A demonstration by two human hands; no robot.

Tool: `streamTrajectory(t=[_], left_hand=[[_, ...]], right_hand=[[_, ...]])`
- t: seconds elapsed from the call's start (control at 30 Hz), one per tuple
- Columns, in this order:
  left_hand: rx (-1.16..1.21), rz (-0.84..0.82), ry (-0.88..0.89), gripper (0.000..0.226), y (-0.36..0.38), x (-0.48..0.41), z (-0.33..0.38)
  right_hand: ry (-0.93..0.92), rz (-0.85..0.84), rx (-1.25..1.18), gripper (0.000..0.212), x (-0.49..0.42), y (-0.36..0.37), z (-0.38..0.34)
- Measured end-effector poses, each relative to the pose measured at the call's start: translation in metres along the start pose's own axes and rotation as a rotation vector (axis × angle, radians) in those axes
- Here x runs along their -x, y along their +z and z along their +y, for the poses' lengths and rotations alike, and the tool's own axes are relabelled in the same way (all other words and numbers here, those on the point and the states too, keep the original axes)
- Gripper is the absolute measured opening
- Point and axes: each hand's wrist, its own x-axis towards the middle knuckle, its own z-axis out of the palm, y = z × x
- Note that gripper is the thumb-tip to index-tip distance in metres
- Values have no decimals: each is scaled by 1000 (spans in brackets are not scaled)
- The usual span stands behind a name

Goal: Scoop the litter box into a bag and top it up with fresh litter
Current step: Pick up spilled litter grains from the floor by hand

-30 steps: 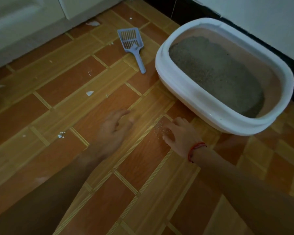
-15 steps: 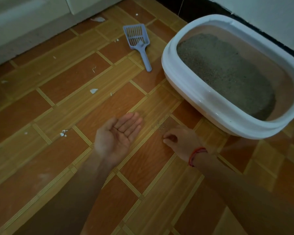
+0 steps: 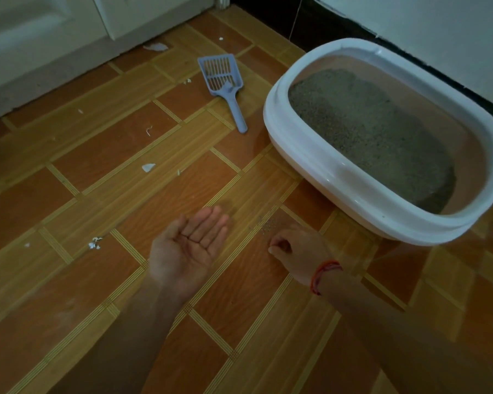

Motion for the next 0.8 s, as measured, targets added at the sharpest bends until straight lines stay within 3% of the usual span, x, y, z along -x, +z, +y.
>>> streamTrajectory(t=[0.17,0.3,0.57,0.8], left_hand=[[2,17,-12,58,-2,-4,-5],[1,26,-50,57,-5,-5,-15],[-44,27,-134,48,-7,-6,-32],[59,85,-87,43,-16,-11,-24]], right_hand=[[-20,7,-13,7,2,-3,-6],[-64,164,-239,10,12,-5,-31],[-250,178,-419,6,20,2,-67],[-104,242,-367,12,4,2,-45]])
